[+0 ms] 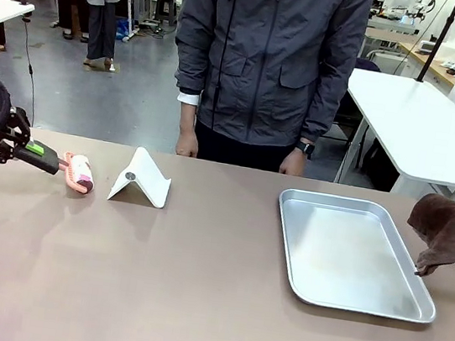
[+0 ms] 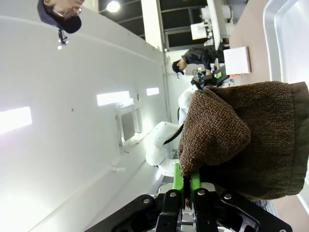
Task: Clean the surface of the table.
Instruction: Clean the area not pointed to by the person.
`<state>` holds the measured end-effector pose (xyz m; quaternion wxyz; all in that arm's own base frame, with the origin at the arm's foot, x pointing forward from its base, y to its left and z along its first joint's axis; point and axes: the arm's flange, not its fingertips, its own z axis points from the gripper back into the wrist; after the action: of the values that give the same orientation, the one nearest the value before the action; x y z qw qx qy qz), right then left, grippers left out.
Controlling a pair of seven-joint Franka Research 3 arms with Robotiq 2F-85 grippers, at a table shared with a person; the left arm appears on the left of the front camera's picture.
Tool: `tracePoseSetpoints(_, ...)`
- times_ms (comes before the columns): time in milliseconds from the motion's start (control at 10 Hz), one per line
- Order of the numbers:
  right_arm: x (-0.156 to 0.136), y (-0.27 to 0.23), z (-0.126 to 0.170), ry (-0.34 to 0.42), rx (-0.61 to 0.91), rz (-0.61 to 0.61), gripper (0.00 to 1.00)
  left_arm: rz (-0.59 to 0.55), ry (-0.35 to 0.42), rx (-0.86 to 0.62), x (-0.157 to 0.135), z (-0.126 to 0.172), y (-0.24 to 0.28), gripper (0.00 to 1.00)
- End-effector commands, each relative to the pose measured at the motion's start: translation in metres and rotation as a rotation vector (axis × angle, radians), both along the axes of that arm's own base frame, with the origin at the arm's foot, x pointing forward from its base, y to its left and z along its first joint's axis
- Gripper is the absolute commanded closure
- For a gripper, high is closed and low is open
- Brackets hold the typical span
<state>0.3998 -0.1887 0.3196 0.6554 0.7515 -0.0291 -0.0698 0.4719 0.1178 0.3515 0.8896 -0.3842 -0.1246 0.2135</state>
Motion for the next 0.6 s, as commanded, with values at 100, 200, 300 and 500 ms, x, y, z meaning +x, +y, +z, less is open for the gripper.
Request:
tracePoseSetpoints(100, -0.001, 0.000, 0.004, -0.005, -0.005, 0.009, 0.94, -0.125, -0.235, -0.194, -0.049, 0.043, 0.013, 0.77)
tracePoseSetpoints(200, -0.001, 0.000, 0.004, -0.005, -0.005, 0.009, 0.94, -0.186, -0.314, -0.254, -0.081, 0.059, 0.024, 0.77)
tracePoseSetpoints(300, -0.001, 0.000, 0.004, -0.005, -0.005, 0.009, 0.94, -0.260, -0.349, -0.273, -0.116, 0.070, 0.041, 0.77)
tracePoseSetpoints(500, -0.001, 0.000, 0.004, -0.005, -0.005, 0.009, 0.94, -0.360, -0.305, -0.240, -0.167, 0.067, 0.077, 0.77)
